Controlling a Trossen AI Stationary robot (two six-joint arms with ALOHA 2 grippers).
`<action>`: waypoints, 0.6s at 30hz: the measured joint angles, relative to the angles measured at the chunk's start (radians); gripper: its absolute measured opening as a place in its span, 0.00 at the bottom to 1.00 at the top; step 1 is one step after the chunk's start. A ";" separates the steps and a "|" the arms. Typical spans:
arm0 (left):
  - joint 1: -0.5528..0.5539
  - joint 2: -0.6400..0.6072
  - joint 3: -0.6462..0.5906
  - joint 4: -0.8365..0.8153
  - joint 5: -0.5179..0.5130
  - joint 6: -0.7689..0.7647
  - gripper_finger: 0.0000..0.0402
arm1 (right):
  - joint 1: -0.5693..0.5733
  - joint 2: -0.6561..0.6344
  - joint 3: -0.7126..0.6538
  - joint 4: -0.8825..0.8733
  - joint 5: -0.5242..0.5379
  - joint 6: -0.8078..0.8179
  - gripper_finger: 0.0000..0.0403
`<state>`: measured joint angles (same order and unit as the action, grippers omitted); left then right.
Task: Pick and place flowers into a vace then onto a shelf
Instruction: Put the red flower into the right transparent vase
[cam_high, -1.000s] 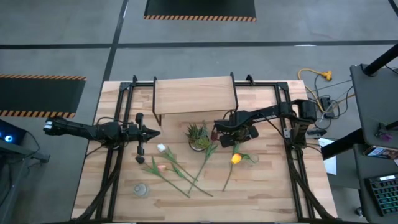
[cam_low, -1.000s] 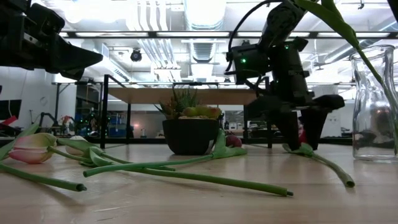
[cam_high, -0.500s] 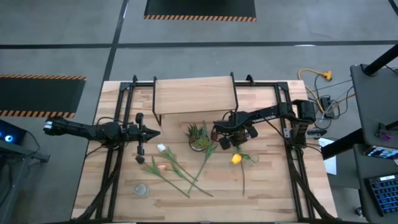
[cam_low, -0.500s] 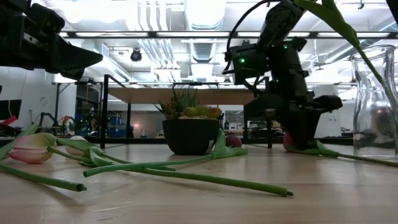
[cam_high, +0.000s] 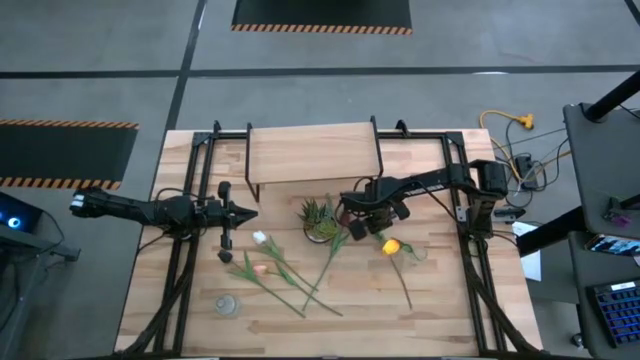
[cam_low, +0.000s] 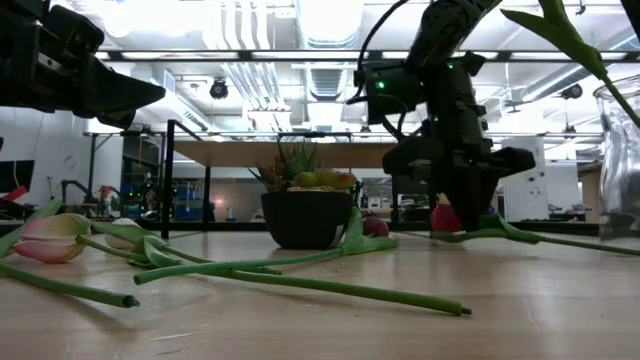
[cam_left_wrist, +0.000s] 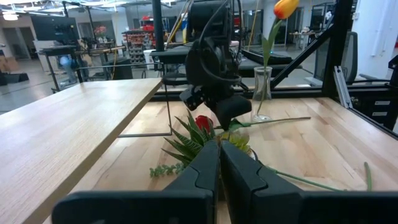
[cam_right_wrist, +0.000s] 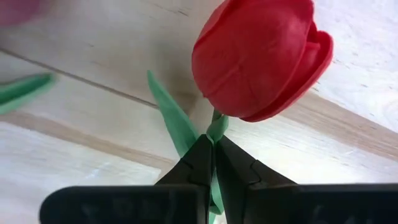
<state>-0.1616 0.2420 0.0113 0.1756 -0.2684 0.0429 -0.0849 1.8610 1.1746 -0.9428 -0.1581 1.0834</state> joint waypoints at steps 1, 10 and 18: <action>0.000 0.000 0.000 0.000 0.000 0.000 0.00 | 0.000 0.000 0.009 0.000 0.000 -0.011 0.02; 0.000 0.000 0.000 0.000 0.000 0.000 0.00 | 0.000 -0.001 0.114 0.001 0.036 -0.079 0.02; 0.000 0.000 0.000 0.000 0.000 0.000 0.00 | 0.005 -0.003 0.248 -0.041 0.102 -0.162 0.02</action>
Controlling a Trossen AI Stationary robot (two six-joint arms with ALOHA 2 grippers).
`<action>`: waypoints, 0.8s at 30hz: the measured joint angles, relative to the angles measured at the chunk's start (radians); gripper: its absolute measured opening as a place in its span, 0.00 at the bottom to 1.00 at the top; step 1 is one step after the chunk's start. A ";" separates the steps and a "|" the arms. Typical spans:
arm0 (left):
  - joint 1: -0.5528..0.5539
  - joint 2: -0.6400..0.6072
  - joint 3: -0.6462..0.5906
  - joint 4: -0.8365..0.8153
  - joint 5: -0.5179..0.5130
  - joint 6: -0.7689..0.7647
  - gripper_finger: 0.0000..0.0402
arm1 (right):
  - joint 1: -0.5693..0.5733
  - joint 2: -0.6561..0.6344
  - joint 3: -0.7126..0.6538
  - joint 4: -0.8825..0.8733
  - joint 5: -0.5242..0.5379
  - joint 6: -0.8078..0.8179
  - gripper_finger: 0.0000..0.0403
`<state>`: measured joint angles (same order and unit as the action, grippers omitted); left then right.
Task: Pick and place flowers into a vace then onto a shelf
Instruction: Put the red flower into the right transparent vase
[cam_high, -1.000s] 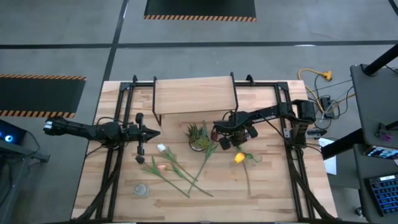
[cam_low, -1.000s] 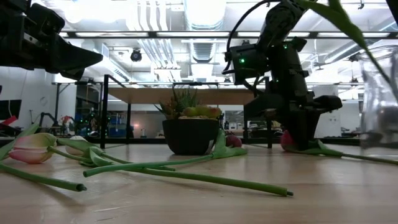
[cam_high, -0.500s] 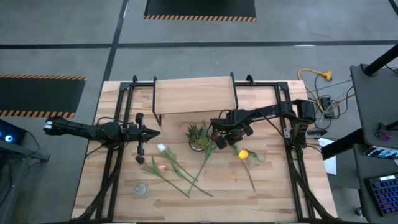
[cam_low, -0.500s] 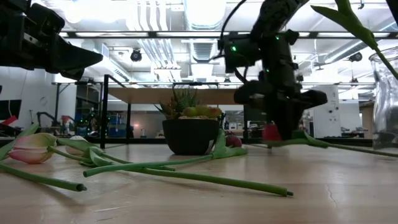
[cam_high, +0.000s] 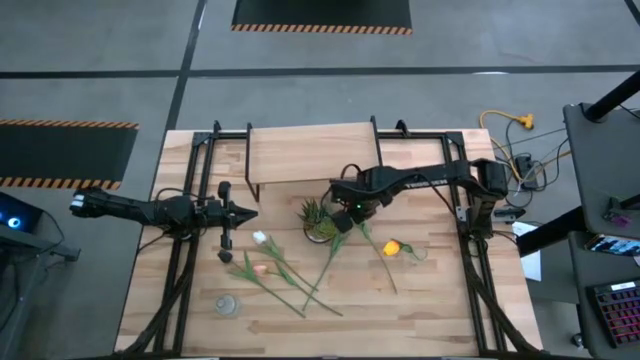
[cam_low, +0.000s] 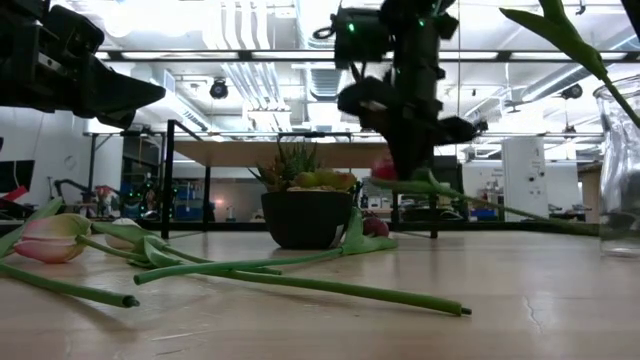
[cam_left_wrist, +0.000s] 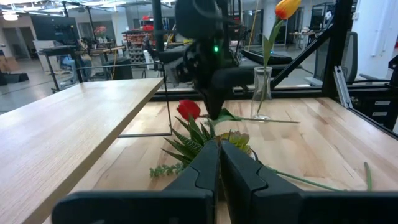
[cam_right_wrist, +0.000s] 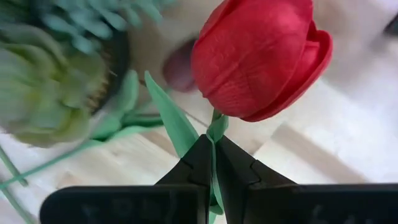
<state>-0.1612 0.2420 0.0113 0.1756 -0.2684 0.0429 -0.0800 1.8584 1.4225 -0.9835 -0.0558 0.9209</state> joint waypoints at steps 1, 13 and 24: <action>0.000 0.000 0.000 0.000 0.000 0.000 0.00 | 0.002 0.000 0.019 -0.016 0.016 -0.017 0.02; 0.000 0.000 0.000 0.000 0.000 0.000 0.00 | 0.038 0.000 0.221 -0.128 0.107 -0.135 0.02; 0.000 0.000 0.000 0.000 0.000 0.000 0.00 | 0.056 0.000 0.396 -0.128 0.164 -0.430 0.02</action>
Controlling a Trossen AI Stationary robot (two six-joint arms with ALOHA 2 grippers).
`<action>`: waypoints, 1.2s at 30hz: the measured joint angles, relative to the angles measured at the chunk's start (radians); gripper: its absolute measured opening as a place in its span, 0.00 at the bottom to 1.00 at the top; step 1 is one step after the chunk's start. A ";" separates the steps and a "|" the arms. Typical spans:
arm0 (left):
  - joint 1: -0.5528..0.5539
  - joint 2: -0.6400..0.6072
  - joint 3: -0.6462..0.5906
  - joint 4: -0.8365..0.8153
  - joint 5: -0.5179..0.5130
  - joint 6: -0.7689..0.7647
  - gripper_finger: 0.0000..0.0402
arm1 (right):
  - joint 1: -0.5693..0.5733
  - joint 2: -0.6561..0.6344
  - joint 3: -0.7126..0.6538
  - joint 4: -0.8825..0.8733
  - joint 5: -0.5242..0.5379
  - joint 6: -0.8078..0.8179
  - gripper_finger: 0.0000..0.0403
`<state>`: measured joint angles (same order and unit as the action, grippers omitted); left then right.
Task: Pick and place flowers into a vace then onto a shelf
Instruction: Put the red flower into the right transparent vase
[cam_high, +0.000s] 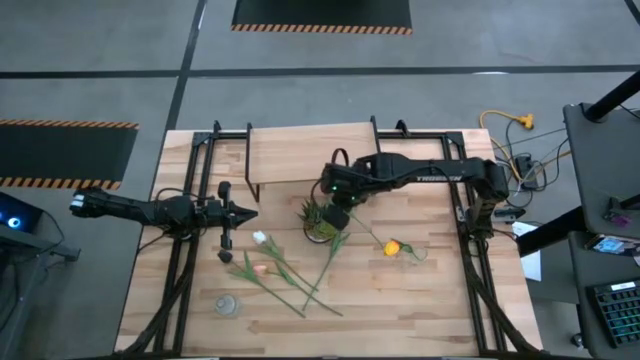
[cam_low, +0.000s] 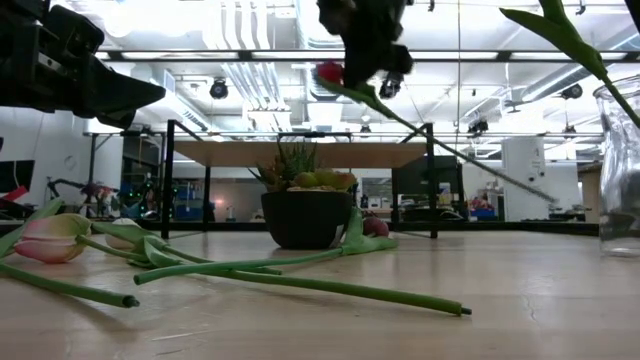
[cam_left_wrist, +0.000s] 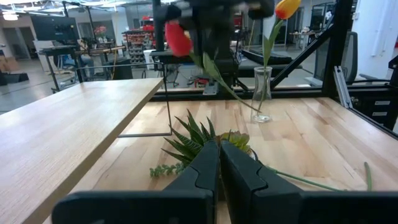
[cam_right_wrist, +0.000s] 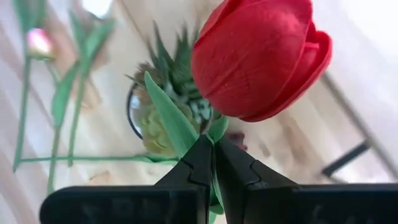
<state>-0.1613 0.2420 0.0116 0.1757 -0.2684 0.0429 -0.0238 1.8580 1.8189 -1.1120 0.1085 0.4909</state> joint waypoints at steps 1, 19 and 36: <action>0.000 0.000 0.000 0.000 0.000 0.000 0.00 | 0.000 0.000 0.018 0.000 0.000 -0.034 0.02; 0.000 0.000 0.000 0.000 0.000 0.000 0.00 | 0.096 -0.128 0.384 -0.146 0.147 -0.372 0.02; 0.000 0.000 0.000 0.000 0.000 0.000 0.00 | 0.329 -0.558 0.061 -0.130 0.445 -0.189 0.02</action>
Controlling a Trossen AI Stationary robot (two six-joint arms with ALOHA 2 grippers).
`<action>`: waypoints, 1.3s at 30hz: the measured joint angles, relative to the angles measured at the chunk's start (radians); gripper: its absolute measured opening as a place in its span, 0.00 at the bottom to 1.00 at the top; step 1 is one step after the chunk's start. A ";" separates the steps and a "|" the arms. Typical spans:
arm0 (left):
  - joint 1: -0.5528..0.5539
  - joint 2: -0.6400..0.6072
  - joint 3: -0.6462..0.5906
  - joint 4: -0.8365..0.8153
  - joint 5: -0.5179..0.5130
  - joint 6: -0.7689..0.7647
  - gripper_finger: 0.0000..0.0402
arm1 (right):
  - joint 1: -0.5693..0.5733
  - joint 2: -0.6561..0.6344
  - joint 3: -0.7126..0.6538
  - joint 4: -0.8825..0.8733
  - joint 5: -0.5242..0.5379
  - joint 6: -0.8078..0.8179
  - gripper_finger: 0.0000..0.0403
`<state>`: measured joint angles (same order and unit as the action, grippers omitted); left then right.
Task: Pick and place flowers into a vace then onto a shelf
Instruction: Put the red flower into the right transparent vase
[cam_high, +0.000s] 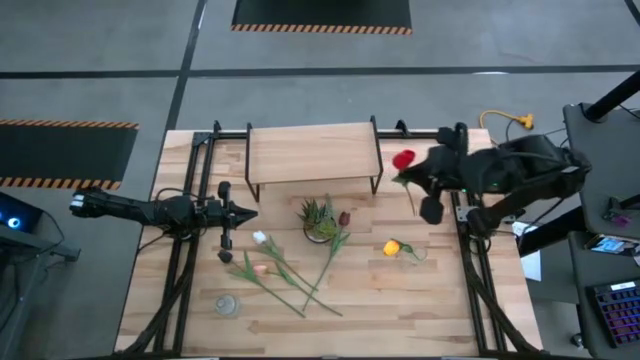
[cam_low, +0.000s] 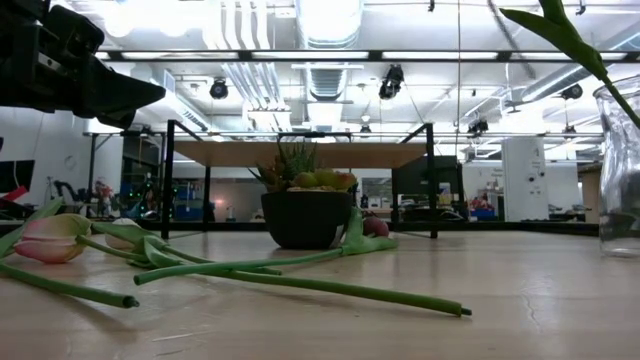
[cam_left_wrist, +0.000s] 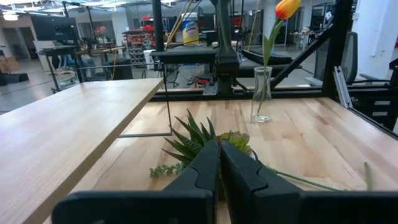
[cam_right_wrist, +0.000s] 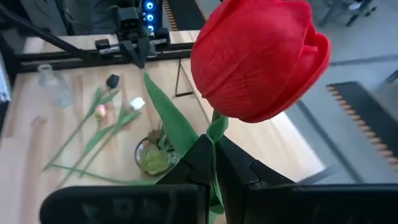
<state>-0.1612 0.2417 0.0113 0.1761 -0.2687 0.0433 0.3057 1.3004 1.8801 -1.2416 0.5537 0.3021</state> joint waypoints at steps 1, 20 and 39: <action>0.000 0.000 0.000 0.000 0.000 0.000 0.00 | 0.009 -0.021 -0.023 0.005 0.001 0.026 0.02; 0.000 0.000 0.000 0.000 0.000 0.000 0.00 | 0.269 -0.208 -0.278 0.125 0.038 0.163 0.02; 0.000 0.000 0.000 0.000 0.000 0.000 0.00 | 0.412 -0.258 -0.465 0.133 0.240 0.306 0.02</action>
<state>-0.1612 0.2417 0.0116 0.1763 -0.2687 0.0433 0.7181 1.0421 1.4147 -1.1083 0.7935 0.6080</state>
